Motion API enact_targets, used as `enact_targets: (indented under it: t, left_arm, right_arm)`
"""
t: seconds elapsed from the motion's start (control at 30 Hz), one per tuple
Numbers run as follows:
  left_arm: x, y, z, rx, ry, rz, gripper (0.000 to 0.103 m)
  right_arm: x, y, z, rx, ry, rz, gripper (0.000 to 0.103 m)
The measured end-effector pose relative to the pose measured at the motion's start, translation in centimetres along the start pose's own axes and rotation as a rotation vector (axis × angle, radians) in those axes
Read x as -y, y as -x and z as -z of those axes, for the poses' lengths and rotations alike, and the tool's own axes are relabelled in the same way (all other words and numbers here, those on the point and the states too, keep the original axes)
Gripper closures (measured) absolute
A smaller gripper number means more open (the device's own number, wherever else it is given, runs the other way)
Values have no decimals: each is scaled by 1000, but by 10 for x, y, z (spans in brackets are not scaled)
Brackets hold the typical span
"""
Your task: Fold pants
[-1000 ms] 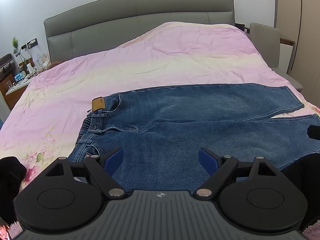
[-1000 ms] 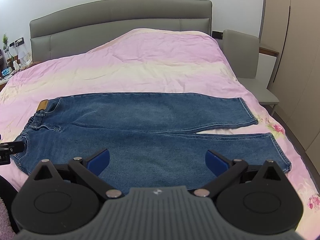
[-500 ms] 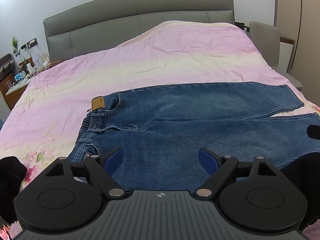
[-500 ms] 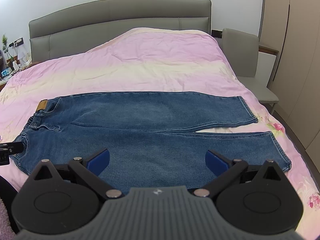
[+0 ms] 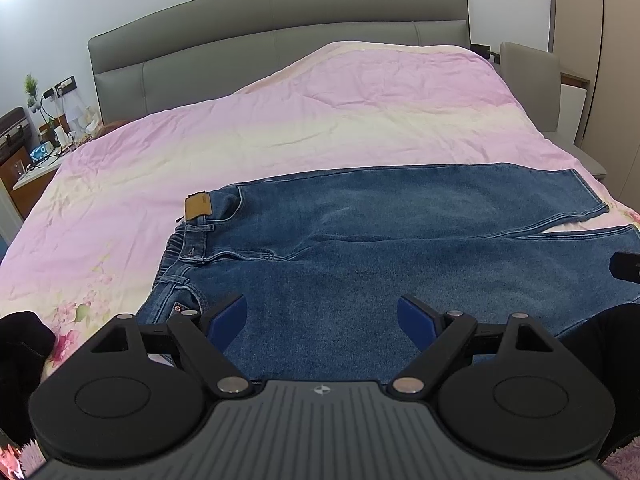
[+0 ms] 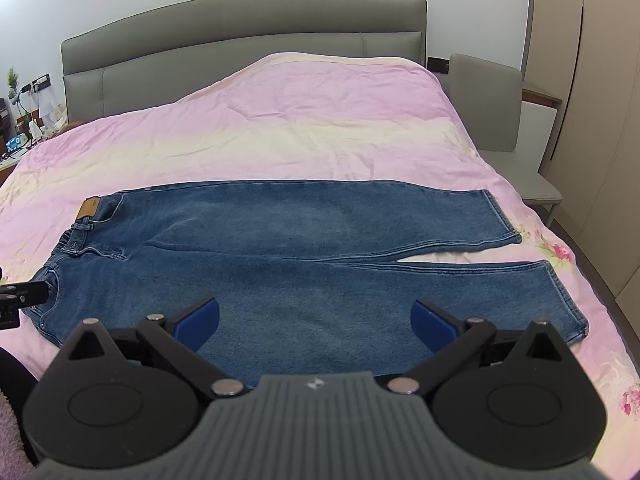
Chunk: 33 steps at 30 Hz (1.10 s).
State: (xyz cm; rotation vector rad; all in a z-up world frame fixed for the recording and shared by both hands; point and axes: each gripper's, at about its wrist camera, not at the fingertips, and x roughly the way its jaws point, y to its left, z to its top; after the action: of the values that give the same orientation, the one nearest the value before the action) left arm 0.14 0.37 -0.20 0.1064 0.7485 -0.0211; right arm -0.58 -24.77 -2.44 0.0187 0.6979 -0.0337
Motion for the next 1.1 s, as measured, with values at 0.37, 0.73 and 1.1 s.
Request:
enact_targets:
  t: [0.37, 0.73, 1.1]
  left_arm:
    - [-3, 0, 2, -5, 10, 0, 4]
    - [-5, -2, 2, -12, 0, 1, 4]
    - [-11, -28, 1, -61, -255, 126, 15]
  right_arm:
    - [-1, -2, 1, -8, 8, 0, 5]
    - [-1, -8, 3, -11, 22, 0, 5]
    - [6, -49, 7, -66, 220, -118, 17]
